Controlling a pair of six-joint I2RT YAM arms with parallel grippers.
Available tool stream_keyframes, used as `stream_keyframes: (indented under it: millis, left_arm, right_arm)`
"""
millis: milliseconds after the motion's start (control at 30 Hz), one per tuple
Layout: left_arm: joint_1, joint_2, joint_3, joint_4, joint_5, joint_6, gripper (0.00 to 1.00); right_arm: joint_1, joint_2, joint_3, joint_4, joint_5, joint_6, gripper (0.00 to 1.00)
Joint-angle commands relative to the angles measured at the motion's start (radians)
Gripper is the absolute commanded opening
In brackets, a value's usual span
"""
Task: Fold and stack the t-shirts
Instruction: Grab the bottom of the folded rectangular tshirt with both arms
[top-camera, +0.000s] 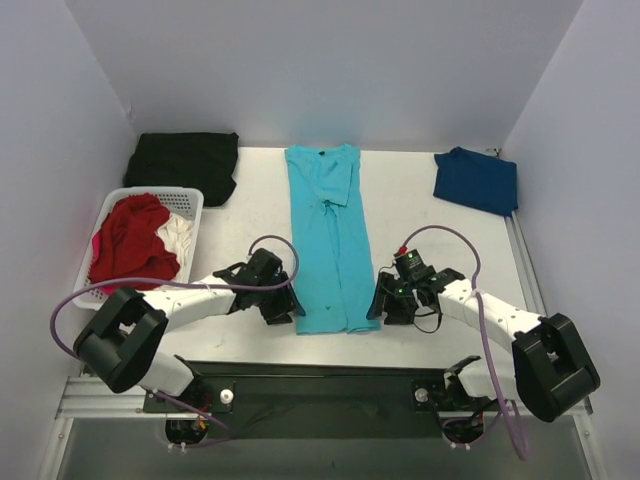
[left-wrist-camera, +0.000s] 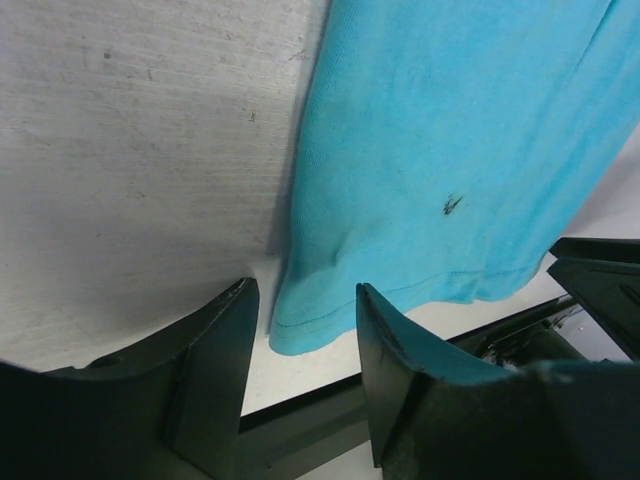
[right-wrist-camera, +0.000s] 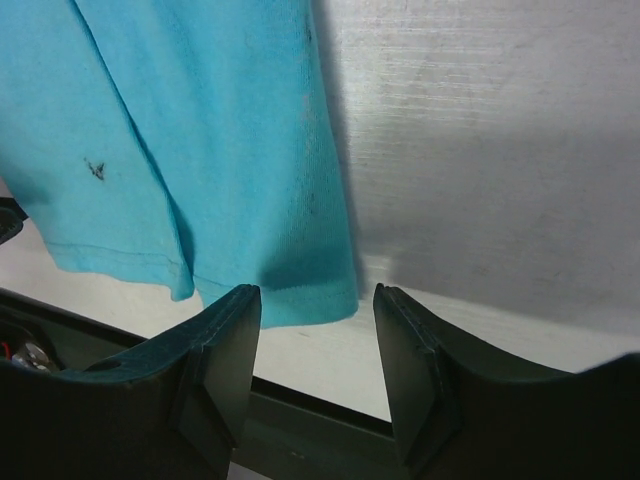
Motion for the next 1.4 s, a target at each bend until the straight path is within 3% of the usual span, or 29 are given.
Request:
stream_keyframes:
  millis: [0, 400, 533, 567, 633, 667, 900, 1167, 1367]
  left_arm:
    - [-0.018, 0.024, -0.020, 0.016, -0.016, -0.022, 0.51]
    - [-0.084, 0.047, -0.042, -0.020, -0.030, -0.075, 0.32]
    - [-0.100, 0.075, -0.045, -0.017, -0.024, -0.081, 0.13]
    - [-0.103, 0.076, -0.043, -0.026, -0.026, -0.084, 0.00]
    - [-0.104, 0.066, -0.039, -0.046, -0.048, -0.082, 0.00]
    - [-0.104, 0.058, -0.034, -0.081, -0.059, -0.081, 0.00]
    - [-0.109, -0.095, -0.037, -0.247, -0.147, -0.065, 0.00]
    - [-0.110, -0.279, -0.098, -0.356, -0.125, -0.105, 0.00]
    - [-0.112, -0.404, -0.134, -0.402, -0.119, -0.117, 0.00]
  right_arm:
    - [-0.007, 0.030, -0.017, 0.015, -0.025, 0.014, 0.49]
    - [-0.004, 0.088, -0.078, 0.072, -0.067, 0.038, 0.37]
    - [-0.004, 0.091, -0.086, 0.072, -0.073, 0.040, 0.29]
    - [-0.003, 0.088, -0.088, 0.069, -0.071, 0.042, 0.21]
    - [0.001, 0.076, -0.089, 0.050, -0.065, 0.040, 0.11]
    - [0.002, 0.068, -0.089, 0.040, -0.060, 0.040, 0.00]
    - [0.040, -0.019, -0.075, -0.066, -0.048, 0.017, 0.00]
    - [0.206, -0.133, -0.034, -0.186, -0.033, 0.045, 0.00]
    - [0.261, -0.199, -0.029, -0.217, -0.056, 0.064, 0.00]
